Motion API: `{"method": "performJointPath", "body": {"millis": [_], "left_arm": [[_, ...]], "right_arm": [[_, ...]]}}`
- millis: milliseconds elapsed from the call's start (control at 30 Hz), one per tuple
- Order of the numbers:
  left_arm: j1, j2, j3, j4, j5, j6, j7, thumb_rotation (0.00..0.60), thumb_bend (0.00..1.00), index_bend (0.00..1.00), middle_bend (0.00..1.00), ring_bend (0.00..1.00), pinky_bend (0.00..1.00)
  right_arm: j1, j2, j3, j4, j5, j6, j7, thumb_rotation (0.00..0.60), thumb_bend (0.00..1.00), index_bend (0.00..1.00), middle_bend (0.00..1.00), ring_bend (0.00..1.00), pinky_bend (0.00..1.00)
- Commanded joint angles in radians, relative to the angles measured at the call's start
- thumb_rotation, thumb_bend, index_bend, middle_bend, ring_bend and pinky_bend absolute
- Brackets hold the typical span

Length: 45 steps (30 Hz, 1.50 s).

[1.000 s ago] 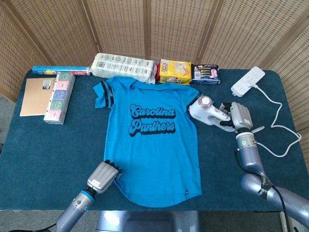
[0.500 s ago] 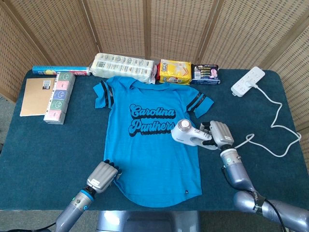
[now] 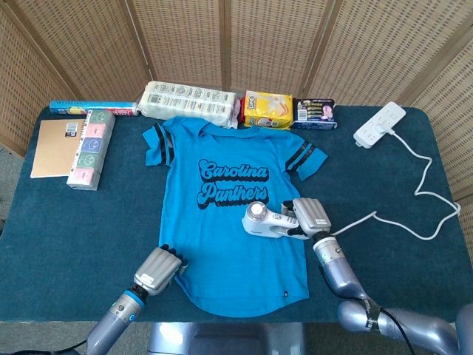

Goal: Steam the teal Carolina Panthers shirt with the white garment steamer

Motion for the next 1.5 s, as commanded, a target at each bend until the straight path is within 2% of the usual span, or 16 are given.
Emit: {"method": "performJointPath", "body": {"millis": [33,500,1000,1500], "left_arm": [[-0.001,-0.003,-0.001,0.003,0.002,0.0,-0.002,0.6,0.49,0.63,0.62,0.48,0.37],[0.002,-0.012,0.002,0.013,0.009,0.0,-0.015,0.6,0.49,0.63,0.62,0.48,0.37],[0.006,-0.005,0.005,0.012,0.016,0.005,-0.016,0.6,0.49,0.63,0.62,0.48,0.37],[0.007,-0.007,0.002,0.013,0.019,0.006,-0.021,0.6,0.49,0.63,0.62,0.48,0.37]], "right_arm": [[0.009,-0.015,-0.005,-0.001,-0.009,0.001,-0.012,0.6,0.38,0.69,0.75,0.85,0.86],[0.018,-0.063,-0.024,-0.014,-0.081,0.053,-0.046,0.6,0.37,0.69,0.75,0.85,0.85],[-0.038,-0.077,-0.087,0.069,-0.195,0.111,-0.003,0.6,0.37,0.69,0.75,0.83,0.84],[-0.032,-0.118,-0.067,0.095,-0.207,0.094,-0.013,0.6,0.37,0.69,0.75,0.83,0.84]]}}
